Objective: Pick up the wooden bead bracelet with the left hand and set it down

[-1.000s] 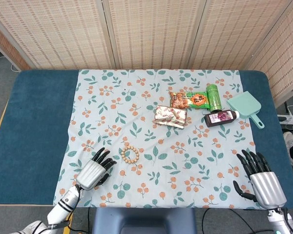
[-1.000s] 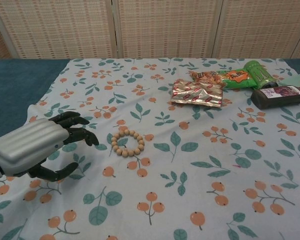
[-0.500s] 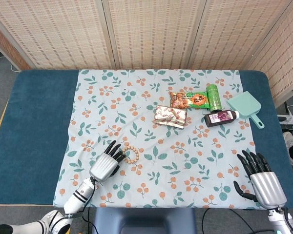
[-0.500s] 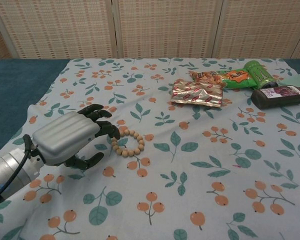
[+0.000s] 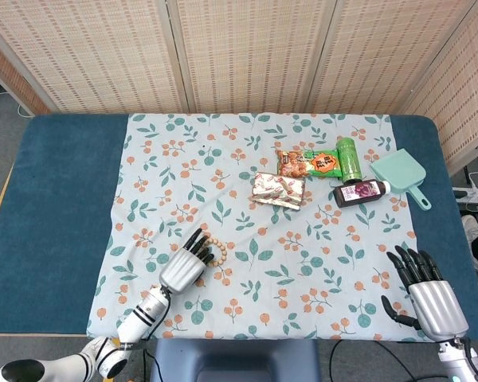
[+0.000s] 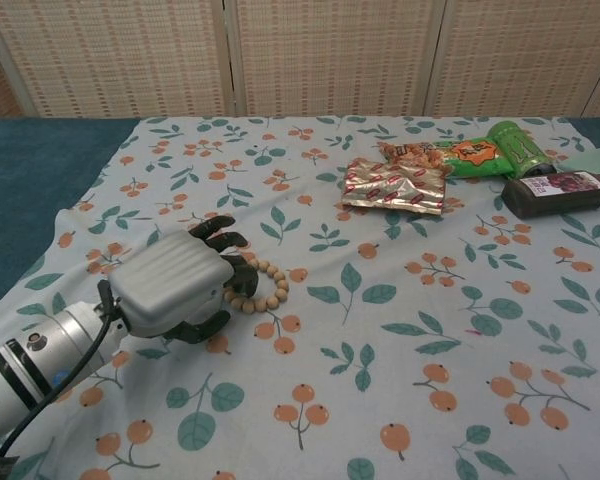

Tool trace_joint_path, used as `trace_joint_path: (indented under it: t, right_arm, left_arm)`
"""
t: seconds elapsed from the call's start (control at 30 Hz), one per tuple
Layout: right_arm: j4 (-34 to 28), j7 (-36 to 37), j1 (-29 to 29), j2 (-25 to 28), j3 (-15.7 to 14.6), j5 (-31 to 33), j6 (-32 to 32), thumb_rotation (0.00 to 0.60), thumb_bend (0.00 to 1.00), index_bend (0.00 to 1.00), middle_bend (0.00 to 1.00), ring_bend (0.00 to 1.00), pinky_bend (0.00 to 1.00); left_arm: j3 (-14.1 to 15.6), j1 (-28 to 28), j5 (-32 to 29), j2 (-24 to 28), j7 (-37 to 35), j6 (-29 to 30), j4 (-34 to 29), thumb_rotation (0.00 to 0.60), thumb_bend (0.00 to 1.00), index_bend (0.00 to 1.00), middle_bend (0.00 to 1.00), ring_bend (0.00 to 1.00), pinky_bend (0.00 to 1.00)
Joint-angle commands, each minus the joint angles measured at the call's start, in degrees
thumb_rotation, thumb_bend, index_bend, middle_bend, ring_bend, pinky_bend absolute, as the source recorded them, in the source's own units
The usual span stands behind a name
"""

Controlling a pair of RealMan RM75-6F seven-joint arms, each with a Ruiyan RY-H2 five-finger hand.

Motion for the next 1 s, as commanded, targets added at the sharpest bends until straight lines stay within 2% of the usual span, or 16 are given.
trace_joint_path:
  t: [0.03, 0.3, 0.5, 0.8, 1.0]
  right_arm:
    - [-0.02, 0.08, -0.11, 0.06, 0.14, -0.08, -0.08, 0.278, 0.37, 0.0, 0.0, 0.0, 0.0]
    - [-0.21, 0.73, -0.5, 0.46, 0.41, -0.68, -0.25, 0.278, 0.37, 0.0, 0.0, 0.0, 0.0]
    - [-0.34, 0.81, -0.68, 0.54, 0.66, -0.69, -0.7, 0.277, 0.37, 0.0, 0.0, 0.0, 0.0]
    - [-0.51, 0.76, -0.88, 0.61, 0.89, -1.02, -1.24, 0.277, 0.37, 0.0, 0.0, 0.0, 0.0]
    - [-0.8, 0.97, -1.14, 0.88, 0.82, -1.52, -1.27, 0.277, 0.37, 0.0, 0.0, 0.0, 0.0]
  left_arm:
    - [0.38, -0.35, -0.34, -0.97, 1.3, -0.16, 1.7, 0.6, 0.47, 0.4, 0.42, 0.16, 0.02]
    - [0.96, -1.25, -0.98, -1.41, 4.21, -1.26, 2.74, 0.6, 0.47, 0.43, 0.44, 0.18, 0.02]
    - [0.73, -1.85, -2.35, -0.7, 8.2, -3.04, 1.14, 0.6, 0.47, 0.48, 0.51, 0.21, 0.02]
    - [-0.59, -2.87, -7.07, 5.24, 17.38, -8.78, -10.76, 0.6, 0.44, 0.47, 0.49, 0.21, 0.02]
    - [-1.85, -3.67, -10.23, 7.34, 22.27, -10.8, -14.99, 0.6, 0.44, 0.44, 0.48, 0.21, 0.02]
